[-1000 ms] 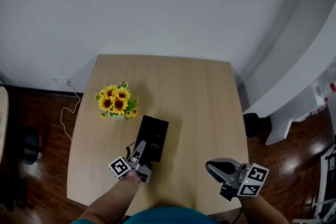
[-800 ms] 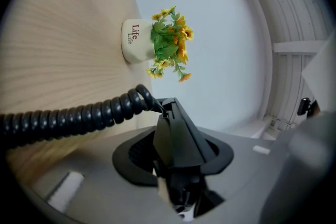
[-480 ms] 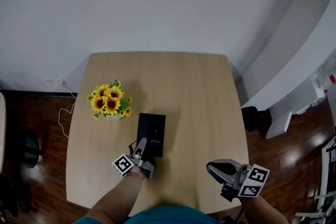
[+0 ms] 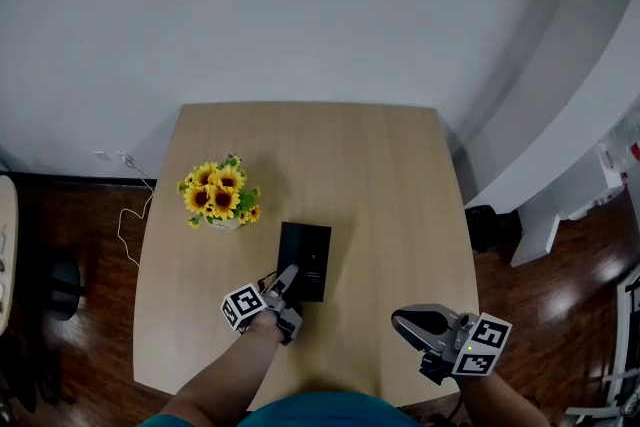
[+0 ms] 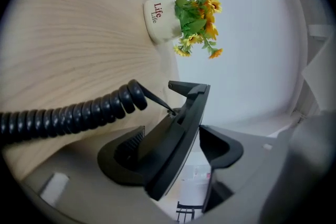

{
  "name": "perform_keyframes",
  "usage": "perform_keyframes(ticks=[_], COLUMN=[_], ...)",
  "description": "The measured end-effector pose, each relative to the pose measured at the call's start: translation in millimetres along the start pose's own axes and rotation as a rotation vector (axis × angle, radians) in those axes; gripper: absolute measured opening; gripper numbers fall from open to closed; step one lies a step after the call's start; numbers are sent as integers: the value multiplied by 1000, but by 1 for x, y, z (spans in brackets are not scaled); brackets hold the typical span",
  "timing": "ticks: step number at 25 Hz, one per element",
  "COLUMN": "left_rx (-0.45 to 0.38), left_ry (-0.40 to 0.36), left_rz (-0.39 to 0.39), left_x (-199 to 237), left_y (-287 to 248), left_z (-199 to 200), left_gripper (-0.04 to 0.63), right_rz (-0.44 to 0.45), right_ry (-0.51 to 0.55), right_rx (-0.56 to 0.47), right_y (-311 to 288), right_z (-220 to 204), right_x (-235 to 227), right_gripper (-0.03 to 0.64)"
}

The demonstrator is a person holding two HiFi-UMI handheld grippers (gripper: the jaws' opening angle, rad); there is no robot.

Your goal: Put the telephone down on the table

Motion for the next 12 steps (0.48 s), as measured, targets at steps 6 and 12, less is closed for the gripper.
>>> perform_keyframes(ticks=[6,12], left_rx=[-8,23], left_ry=[93,109], left_rz=[74,155], left_x=[7,9], left_y=[4,12], left_z=[17,21], left_gripper=[353,371], right_rz=[-4,-10], right_ry=[5,5], right_rx=[-1,-4], right_y=[0,-1], right_z=[-1,0], right_x=[5,10], right_gripper=[2,2])
Point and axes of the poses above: the fingertips, and each gripper's own axes: y backward along the fingers, x to its left, z out of its top, the point moved 2 cm from there along y, backward along the fingers, and after that the axes turned 15 degrees about -x, right-handed, at the moved point
